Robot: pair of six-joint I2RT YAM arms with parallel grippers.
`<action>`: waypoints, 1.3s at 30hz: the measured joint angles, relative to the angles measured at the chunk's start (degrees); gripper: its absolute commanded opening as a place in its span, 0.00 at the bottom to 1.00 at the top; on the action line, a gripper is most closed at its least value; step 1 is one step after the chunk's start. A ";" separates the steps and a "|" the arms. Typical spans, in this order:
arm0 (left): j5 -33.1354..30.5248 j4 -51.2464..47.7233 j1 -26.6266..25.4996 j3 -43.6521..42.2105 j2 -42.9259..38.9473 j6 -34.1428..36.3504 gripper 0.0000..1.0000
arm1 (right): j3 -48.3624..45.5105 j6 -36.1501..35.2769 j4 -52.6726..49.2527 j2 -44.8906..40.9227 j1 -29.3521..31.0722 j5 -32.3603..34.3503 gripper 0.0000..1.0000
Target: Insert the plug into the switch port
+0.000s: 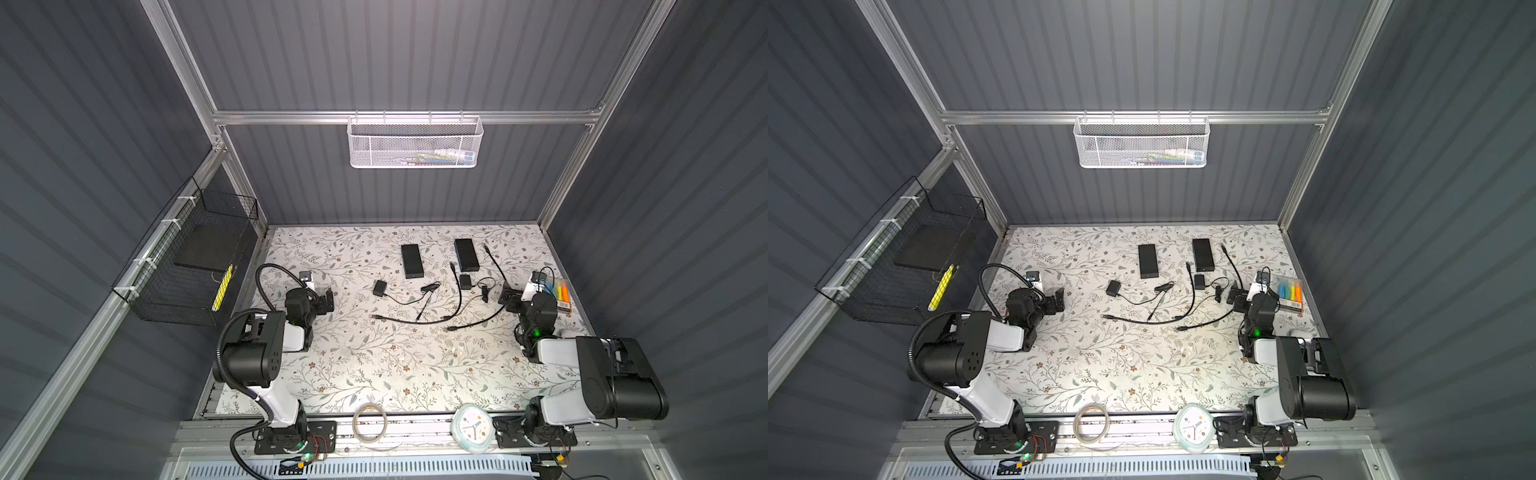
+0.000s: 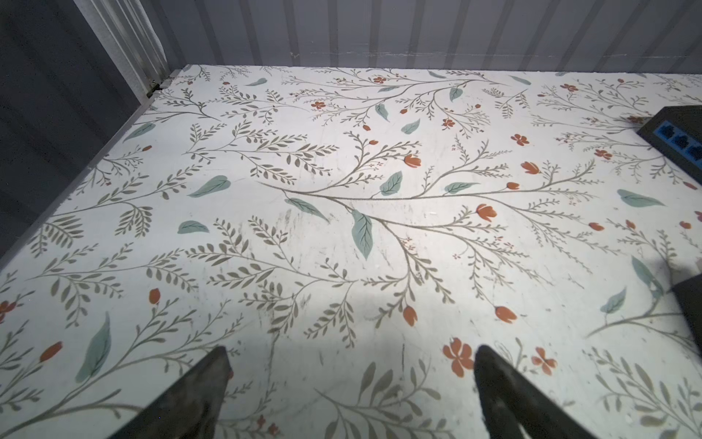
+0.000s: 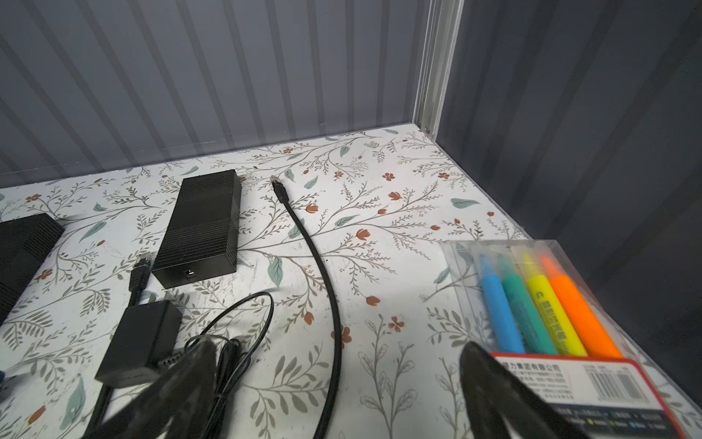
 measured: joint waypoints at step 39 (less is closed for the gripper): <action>-16.90 -34.34 -10.19 19.93 -18.27 -8.13 0.85 | 35.58 0.85 -42.16 -4.50 19.23 7.80 0.88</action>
